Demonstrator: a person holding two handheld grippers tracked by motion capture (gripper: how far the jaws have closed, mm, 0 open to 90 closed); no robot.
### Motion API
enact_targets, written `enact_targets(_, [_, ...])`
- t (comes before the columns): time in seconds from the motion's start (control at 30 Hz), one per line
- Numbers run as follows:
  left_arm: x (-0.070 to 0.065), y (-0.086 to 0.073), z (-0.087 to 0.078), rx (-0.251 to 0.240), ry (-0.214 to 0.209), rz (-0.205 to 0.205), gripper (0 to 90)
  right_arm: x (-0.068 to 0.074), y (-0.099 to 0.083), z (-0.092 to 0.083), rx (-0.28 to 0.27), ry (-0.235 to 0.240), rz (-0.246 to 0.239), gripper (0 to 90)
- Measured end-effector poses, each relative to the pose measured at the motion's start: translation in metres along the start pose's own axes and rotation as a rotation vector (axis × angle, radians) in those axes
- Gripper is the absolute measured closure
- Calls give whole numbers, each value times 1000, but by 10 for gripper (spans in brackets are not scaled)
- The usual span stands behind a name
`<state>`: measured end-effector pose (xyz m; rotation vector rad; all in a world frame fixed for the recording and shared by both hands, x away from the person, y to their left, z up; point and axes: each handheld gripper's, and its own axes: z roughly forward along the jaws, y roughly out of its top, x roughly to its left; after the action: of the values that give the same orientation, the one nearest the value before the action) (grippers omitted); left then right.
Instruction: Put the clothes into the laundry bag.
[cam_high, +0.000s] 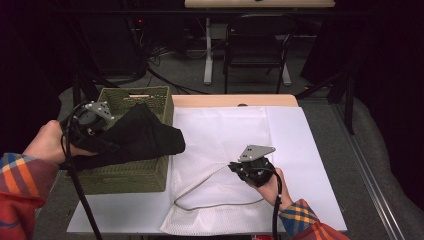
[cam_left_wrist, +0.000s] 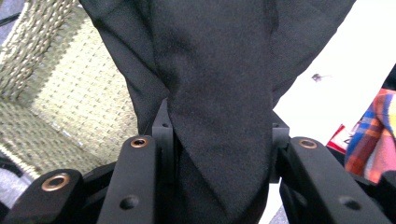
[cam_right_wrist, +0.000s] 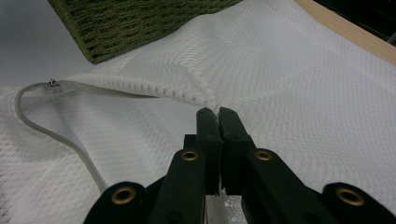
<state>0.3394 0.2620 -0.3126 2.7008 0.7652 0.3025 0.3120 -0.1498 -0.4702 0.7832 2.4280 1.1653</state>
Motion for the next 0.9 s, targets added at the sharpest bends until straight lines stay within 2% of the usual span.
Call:
enact_targets(0.3, [-15,3,2,4,-27,17,609,0,0,0,1,0,1,887])
enact_targets(0.9, [-46,9,12,-40,-96,61,609,0,1,-1,-6,1,3,886])
